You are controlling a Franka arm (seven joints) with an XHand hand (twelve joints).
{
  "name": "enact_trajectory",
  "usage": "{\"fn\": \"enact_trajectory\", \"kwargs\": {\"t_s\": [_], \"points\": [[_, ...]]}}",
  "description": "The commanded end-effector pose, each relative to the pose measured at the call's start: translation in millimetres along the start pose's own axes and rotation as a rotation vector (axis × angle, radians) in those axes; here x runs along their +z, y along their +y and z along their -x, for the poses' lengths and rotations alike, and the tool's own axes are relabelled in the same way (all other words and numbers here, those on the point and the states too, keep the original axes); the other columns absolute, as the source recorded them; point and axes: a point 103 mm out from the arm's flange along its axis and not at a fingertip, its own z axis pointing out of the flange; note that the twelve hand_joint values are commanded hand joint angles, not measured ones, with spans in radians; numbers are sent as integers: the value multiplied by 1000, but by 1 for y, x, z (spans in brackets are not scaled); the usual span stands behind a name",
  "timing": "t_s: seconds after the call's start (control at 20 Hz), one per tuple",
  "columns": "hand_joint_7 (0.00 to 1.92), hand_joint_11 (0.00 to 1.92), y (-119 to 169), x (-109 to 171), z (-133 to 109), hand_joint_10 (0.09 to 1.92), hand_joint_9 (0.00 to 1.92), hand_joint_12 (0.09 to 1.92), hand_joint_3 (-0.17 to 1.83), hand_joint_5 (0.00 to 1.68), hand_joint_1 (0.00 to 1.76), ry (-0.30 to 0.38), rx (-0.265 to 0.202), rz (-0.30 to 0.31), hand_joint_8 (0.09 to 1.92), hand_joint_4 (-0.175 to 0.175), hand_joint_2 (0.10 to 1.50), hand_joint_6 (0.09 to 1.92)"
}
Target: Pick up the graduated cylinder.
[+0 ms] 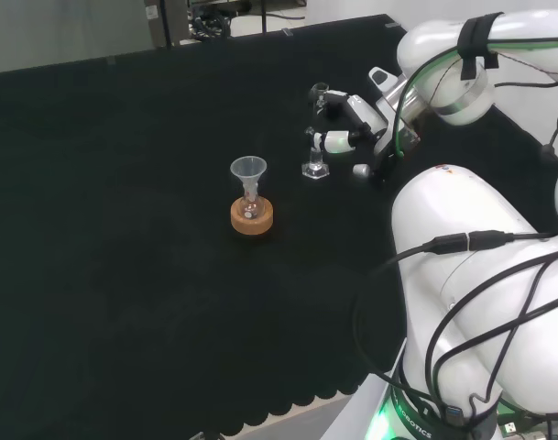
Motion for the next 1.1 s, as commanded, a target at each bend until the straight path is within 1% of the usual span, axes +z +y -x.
{"fn": "enact_trajectory", "kwargs": {"t_s": [0.05, 0.15, 0.25, 0.35, 0.55, 0.85, 0.9, 0.95, 1.1], "points": [[411, 326, 5, 1, 10, 554, 609, 1290, 608, 681, 1015, 63, 11, 55, 611, -14, 677, 156], [425, 363, 5, 0, 13, 549, 632, 1271, 615, 697, 1023, 89, 18, 66, 612, -13, 678, 189], [457, 415, 3, 0, 16, 519, 680, 1247, 617, 691, 1031, 114, 24, 69, 610, -11, 680, 294], [488, 465, 3, 0, 18, 494, 723, 1219, 618, 677, 1037, 123, 25, 66, 610, -10, 681, 406], [544, 557, 4, 1, 18, 473, 788, 1181, 617, 679, 1047, 135, 17, 48, 618, -5, 684, 515], [581, 641, 5, 7, 17, 446, 845, 1138, 613, 687, 1058, 142, 10, 27, 620, 5, 688, 576], [583, 646, 5, 11, 15, 441, 849, 1132, 612, 685, 1059, 115, 2, 21, 619, 6, 688, 582], [584, 650, 6, 12, 14, 437, 851, 1129, 611, 682, 1060, 108, -3, 16, 619, 6, 688, 585], [585, 654, 6, 15, 11, 432, 855, 1125, 610, 680, 1068, 117, -6, 23, 618, 7, 688, 590]]}}
